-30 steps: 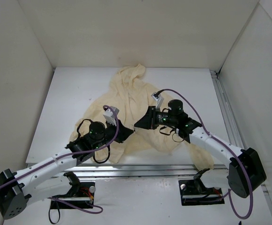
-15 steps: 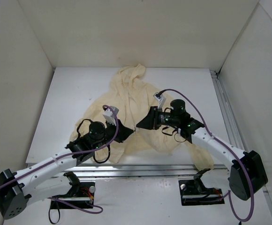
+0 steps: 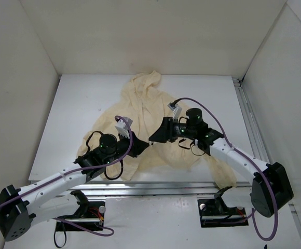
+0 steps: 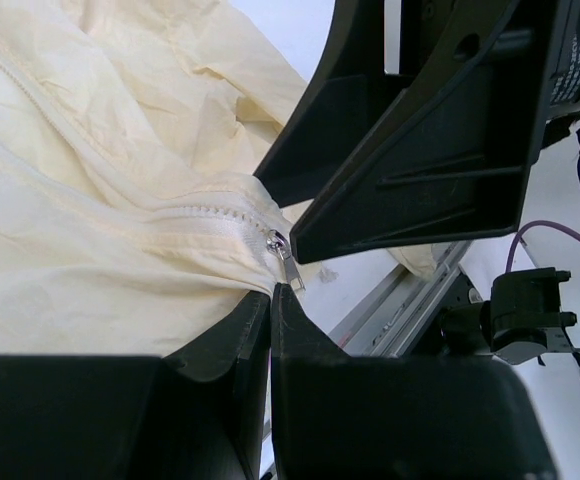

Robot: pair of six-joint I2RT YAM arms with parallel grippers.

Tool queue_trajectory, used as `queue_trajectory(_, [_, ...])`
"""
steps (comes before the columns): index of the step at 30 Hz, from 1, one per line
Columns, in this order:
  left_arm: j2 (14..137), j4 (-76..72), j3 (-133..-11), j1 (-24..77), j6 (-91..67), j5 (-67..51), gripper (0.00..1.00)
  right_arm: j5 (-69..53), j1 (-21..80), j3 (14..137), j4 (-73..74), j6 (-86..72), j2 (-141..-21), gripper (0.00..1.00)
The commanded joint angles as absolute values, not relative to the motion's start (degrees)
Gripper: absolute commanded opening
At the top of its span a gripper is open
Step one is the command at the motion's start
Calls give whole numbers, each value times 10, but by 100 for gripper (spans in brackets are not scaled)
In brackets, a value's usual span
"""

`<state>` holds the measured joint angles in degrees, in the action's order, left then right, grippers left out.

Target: Zip up the jacket

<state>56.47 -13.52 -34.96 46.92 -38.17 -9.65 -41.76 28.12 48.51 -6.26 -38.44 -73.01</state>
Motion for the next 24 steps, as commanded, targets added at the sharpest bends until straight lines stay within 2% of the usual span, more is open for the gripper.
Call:
queue_trajectory(1, [560, -190, -368, 467, -391, -106, 0, -402, 274, 531, -74, -370, -730, 50])
queue_trajectory(10, [560, -201, -359, 461, -399, -114, 0, -379, 245, 555, -40, -356, -736, 60])
queue_trajectory(13, [560, -201, -359, 461, -401, -114, 0, -370, 243, 556, -33, -356, -732, 60])
queue_trajectory(15, [558, -203, -359, 461, -404, -112, 0, -371, 242, 557, -26, -358, -729, 56])
queue_trajectory(20, [561, -204, -359, 456, -410, -106, 0, -396, 233, 534, -13, -377, -706, 36])
queue_trajectory(24, [563, -207, -361, 456, -410, -110, 0, -430, 228, 510, -12, -396, -686, 31])
